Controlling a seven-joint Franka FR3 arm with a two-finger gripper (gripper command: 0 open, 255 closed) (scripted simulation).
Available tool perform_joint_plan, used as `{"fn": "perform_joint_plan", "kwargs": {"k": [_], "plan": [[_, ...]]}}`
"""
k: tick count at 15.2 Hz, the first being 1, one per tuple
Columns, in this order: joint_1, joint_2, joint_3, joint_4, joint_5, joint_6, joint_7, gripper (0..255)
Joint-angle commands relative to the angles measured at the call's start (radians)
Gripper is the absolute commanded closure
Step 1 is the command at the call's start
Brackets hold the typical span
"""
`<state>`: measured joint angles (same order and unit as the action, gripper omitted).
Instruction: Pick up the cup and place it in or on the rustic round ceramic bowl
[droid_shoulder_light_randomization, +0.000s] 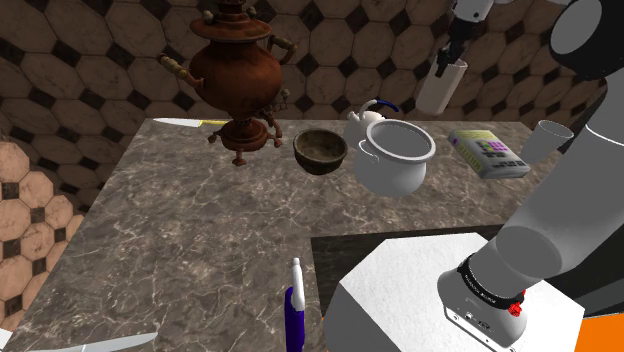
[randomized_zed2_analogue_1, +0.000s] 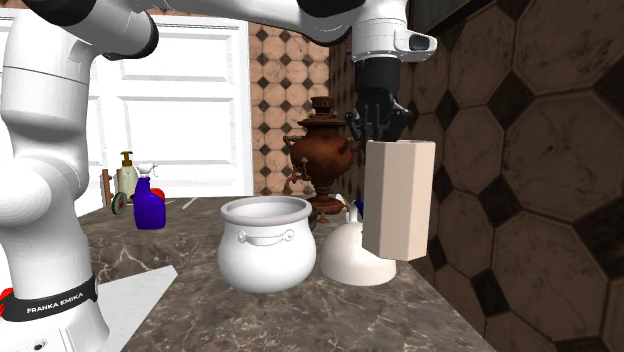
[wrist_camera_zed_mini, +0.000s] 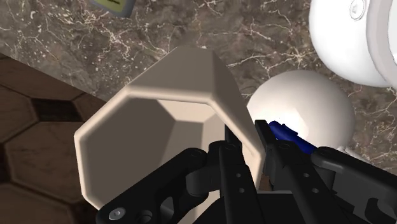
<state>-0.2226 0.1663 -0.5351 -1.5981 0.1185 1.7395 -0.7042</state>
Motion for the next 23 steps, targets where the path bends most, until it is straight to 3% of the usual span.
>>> {"fn": "perform_joint_plan", "kwargs": {"k": [1, 3, 13, 23], "plan": [[-0.003, 0.005, -0.001, 0.035, 0.002, -0.03, -0.001, 255], [-0.005, 0.007, -0.002, 0.056, 0.003, -0.05, -0.001, 255], [0.151, -0.167, 0.106, -0.095, -0.087, -0.039, 0.267, 255], [0.268, -0.224, 0.234, -0.118, -0.107, -0.063, 0.516, 255]]}}
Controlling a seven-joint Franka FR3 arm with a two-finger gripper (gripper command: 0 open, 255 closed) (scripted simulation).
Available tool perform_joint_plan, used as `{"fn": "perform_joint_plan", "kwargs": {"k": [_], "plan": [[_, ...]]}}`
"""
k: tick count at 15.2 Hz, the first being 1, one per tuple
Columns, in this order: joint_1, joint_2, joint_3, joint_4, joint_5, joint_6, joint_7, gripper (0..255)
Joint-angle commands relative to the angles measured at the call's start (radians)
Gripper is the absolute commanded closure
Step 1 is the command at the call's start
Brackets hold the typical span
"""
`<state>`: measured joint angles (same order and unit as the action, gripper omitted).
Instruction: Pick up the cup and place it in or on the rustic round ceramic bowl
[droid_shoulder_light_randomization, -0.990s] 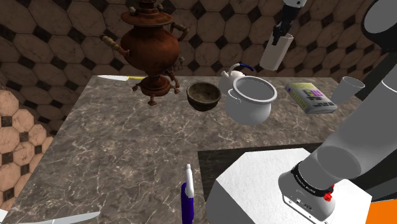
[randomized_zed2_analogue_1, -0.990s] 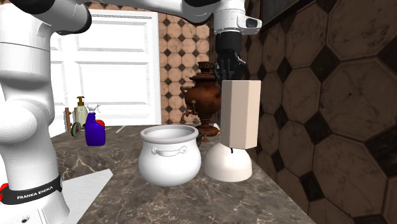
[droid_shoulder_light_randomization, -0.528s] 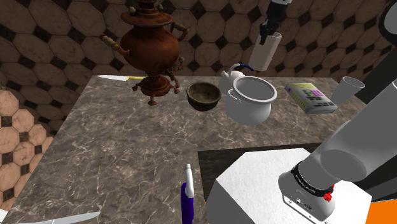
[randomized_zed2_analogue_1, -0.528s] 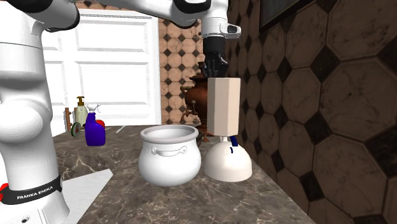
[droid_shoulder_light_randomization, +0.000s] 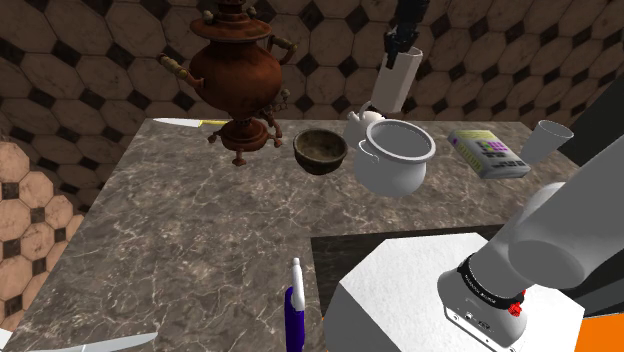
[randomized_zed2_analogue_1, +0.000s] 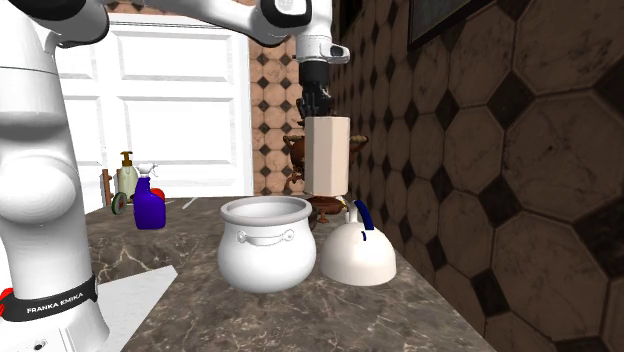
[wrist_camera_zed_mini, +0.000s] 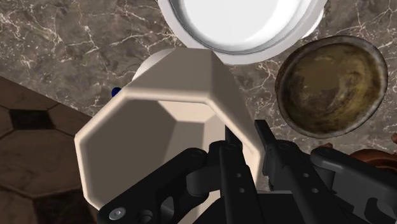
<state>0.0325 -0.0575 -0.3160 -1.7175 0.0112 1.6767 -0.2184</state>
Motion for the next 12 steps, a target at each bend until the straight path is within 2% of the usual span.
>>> {"fn": "perform_joint_plan", "kwargs": {"k": [1, 12], "plan": [[0.024, 0.001, 0.028, 0.006, 0.001, -0.004, 0.054, 255], [0.144, 0.074, 0.155, 0.138, 0.015, -0.059, 0.3, 255]]}}
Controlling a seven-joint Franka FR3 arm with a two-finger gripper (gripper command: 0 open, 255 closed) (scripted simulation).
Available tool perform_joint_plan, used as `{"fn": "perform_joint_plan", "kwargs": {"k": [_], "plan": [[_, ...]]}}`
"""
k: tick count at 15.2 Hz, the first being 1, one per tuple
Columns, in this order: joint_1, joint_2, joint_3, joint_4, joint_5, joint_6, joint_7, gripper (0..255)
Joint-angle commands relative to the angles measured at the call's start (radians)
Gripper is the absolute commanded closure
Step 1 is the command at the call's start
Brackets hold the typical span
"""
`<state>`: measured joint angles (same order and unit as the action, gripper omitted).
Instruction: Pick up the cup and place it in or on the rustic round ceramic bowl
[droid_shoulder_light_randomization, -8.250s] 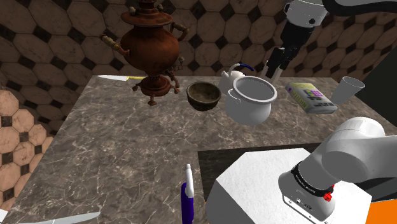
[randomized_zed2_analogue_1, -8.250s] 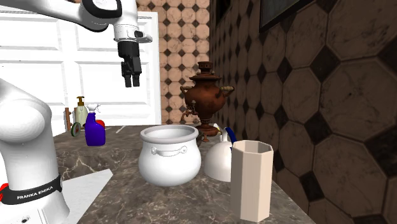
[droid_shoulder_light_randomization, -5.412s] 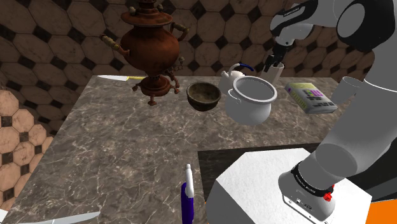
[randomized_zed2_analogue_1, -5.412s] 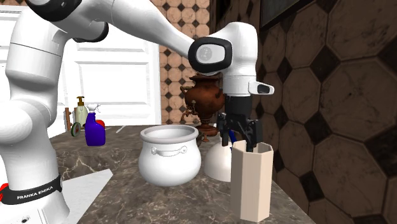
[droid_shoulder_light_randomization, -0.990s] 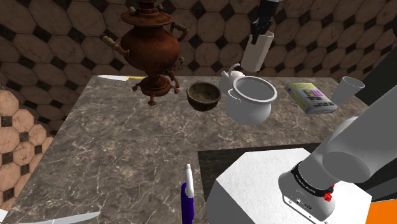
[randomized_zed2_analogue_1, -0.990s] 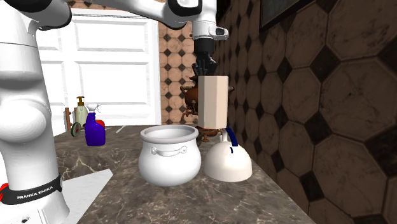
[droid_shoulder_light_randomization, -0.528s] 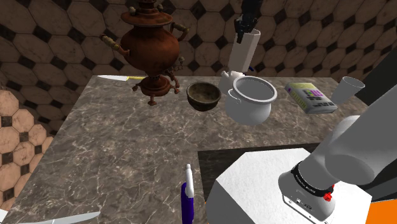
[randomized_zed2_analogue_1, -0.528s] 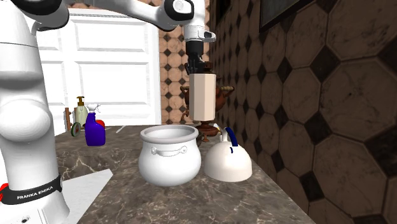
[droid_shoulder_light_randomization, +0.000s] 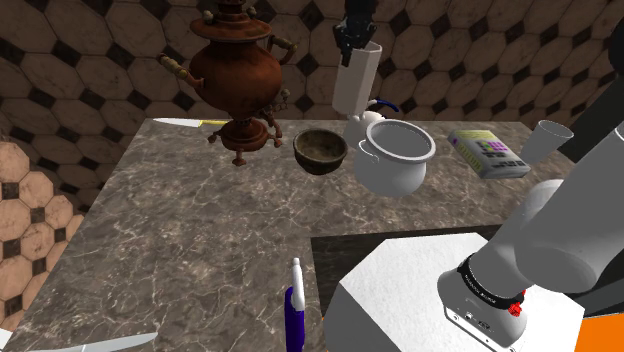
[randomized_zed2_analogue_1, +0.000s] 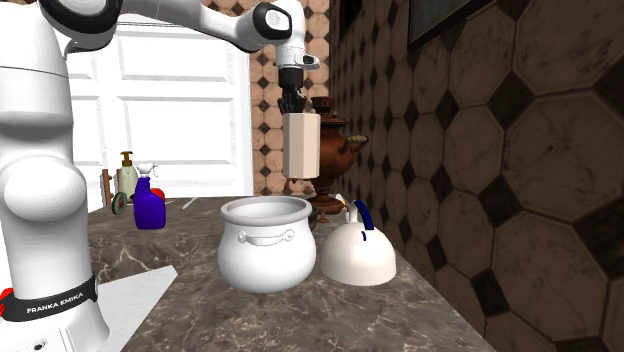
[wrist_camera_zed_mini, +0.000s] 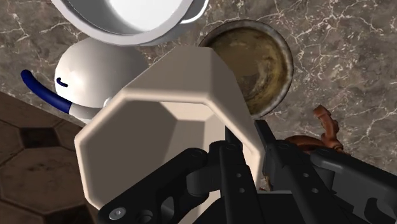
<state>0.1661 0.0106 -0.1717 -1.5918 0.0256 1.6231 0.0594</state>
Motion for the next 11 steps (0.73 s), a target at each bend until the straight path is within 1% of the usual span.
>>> {"fn": "perform_joint_plan", "kwargs": {"k": [1, 6, 11], "plan": [[0.021, 0.019, 0.021, 0.033, 0.002, -0.012, 0.044, 255], [0.072, 0.096, 0.067, 0.152, 0.006, -0.051, 0.143, 255], [0.074, 0.077, 0.068, 0.059, 0.004, 0.023, 0.143, 255]]}}
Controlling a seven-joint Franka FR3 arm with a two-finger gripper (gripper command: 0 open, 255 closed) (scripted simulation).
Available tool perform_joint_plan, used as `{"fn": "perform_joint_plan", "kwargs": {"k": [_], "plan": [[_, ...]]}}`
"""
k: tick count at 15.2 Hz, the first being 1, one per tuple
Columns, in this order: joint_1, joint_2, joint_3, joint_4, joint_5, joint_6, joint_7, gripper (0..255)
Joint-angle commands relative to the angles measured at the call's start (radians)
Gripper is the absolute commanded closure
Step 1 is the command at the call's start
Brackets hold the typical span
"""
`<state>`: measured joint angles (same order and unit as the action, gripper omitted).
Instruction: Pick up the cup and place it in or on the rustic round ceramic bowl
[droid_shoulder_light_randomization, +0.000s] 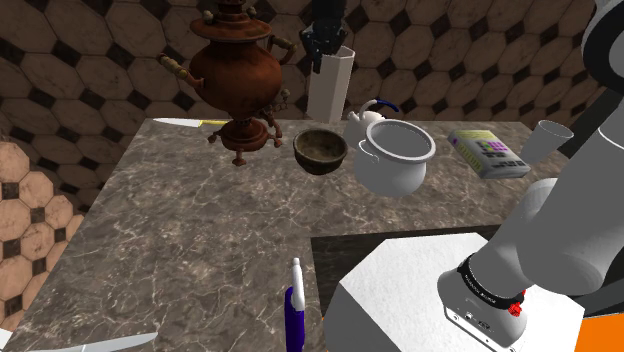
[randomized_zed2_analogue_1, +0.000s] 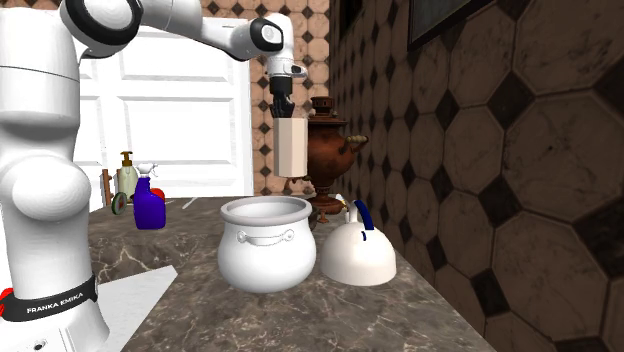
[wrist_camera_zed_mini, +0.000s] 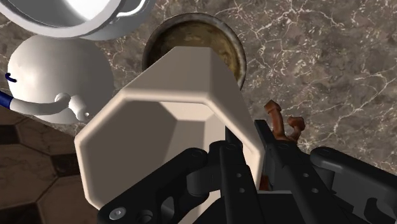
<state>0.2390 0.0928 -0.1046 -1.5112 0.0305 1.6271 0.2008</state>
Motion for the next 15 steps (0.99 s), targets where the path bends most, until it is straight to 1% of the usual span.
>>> {"fn": "perform_joint_plan", "kwargs": {"k": [1, 15], "plan": [[0.001, -0.008, 0.001, -0.039, -0.001, 0.033, 0.001, 255], [0.003, -0.02, 0.002, -0.244, -0.001, 0.225, -0.002, 255]]}}
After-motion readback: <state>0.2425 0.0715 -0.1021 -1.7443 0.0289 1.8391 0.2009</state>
